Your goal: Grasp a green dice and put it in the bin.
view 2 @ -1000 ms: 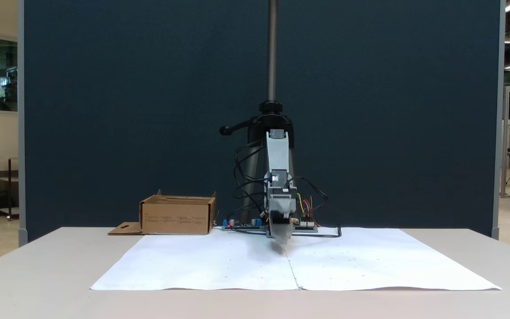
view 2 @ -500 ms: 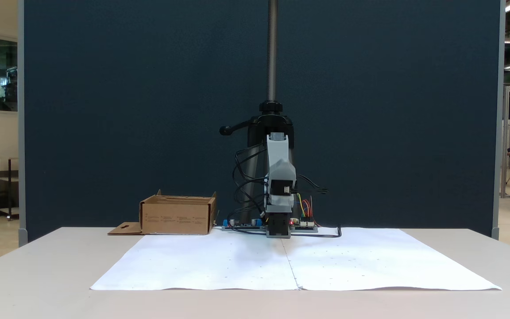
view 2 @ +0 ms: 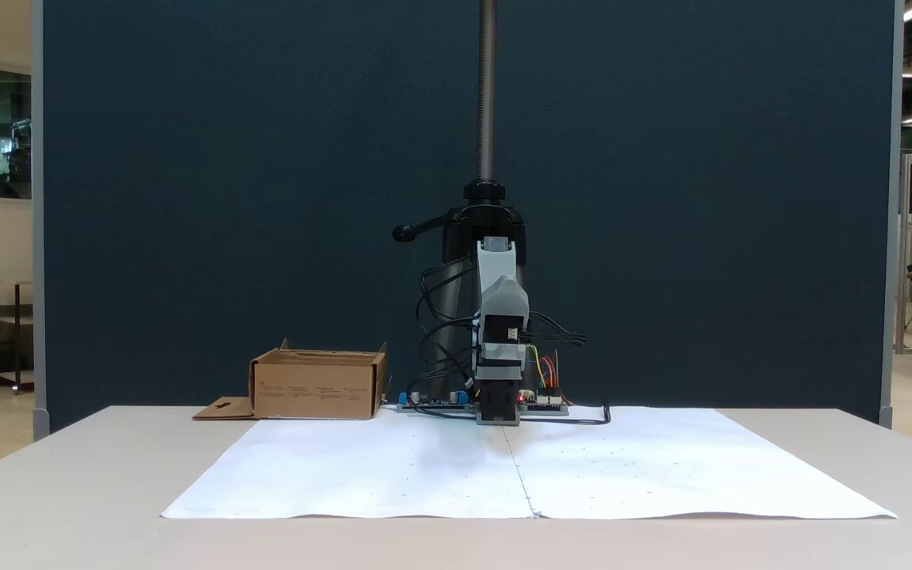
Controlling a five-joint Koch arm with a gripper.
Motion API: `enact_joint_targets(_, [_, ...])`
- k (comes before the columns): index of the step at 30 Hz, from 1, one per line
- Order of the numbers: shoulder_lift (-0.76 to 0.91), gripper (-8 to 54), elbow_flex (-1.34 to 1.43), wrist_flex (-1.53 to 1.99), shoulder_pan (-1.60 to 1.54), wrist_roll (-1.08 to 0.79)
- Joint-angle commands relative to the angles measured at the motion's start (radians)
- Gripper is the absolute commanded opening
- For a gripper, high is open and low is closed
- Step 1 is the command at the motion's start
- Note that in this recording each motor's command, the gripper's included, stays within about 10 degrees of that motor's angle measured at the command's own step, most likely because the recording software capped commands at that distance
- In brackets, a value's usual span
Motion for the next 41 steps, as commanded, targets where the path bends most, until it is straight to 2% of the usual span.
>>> enact_joint_targets(1, [0.106,45.0,0.064,-0.094,0.012,0.061])
enact_joint_targets(41, [0.109,45.1,0.066,-0.127,-0.057,0.063])
